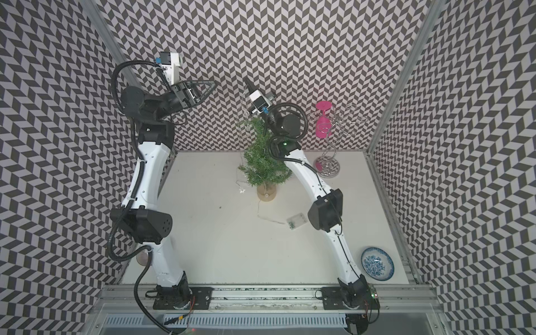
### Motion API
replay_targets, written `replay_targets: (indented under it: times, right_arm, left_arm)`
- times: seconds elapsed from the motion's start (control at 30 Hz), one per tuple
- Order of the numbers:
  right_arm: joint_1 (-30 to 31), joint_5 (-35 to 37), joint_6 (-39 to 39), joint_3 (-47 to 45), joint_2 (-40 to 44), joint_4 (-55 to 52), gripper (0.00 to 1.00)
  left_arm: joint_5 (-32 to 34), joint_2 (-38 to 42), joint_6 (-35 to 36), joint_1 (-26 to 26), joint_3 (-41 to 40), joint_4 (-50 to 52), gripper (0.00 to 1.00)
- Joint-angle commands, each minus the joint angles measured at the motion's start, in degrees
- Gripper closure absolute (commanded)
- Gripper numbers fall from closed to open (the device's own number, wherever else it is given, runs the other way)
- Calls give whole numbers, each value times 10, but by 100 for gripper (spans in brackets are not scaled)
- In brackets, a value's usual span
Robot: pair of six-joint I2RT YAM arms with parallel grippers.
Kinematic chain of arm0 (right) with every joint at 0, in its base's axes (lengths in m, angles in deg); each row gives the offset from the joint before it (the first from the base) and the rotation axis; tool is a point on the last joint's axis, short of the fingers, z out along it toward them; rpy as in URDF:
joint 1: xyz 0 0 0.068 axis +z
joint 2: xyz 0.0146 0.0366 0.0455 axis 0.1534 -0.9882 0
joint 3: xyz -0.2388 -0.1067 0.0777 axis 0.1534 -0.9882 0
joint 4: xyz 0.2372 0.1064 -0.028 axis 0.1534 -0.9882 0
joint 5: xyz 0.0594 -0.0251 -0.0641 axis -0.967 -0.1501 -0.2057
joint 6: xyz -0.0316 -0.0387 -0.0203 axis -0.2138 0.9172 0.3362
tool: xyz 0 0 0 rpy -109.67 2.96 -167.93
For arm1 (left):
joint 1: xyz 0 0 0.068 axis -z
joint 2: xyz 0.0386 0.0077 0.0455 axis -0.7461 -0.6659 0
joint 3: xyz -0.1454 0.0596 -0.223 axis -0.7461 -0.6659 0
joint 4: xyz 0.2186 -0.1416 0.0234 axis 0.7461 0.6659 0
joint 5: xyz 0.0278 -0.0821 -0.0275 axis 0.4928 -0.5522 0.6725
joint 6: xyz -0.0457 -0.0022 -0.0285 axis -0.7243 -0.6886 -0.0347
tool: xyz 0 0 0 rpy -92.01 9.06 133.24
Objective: Wrap string light around the christmas tree
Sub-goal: Wrap the light string around the Christmas tree.
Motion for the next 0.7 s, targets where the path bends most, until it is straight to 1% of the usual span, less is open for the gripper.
replay_targets:
  times: [0.0, 0.03, 0.1, 0.2, 0.37, 0.53, 0.6, 0.67]
  right_arm:
    - [-11, -5, -6, -5, 40, 12, 100]
    - [-14, -9, -16, -5, 43, 13, 100]
    - [-8, -29, -22, -6, 50, -5, 100]
    - [5, -37, -22, -9, 52, -16, 100]
    - [13, -33, -27, -9, 48, -15, 100]
    - [25, -35, -19, -7, 50, -22, 100]
    - [24, -34, -15, -9, 53, -26, 100]
    - [24, -33, -17, -11, 55, -26, 100]
  left_arm:
    - [-8, 23, 20, 10, -22, 12, 66]
    - [-6, 29, 23, 12, -34, 10, 64]
    - [-3, 45, 33, 16, -66, 0, 58]
    - [0, 74, 55, 19, -124, -4, 50]
    - [-9, 118, 106, 19, -197, 25, 43]
    - [-18, 132, 138, 21, -228, 58, 38]
    - [-20, 146, 166, 24, -251, 87, 37]
    - [-20, 162, 222, 27, -270, 136, 34]
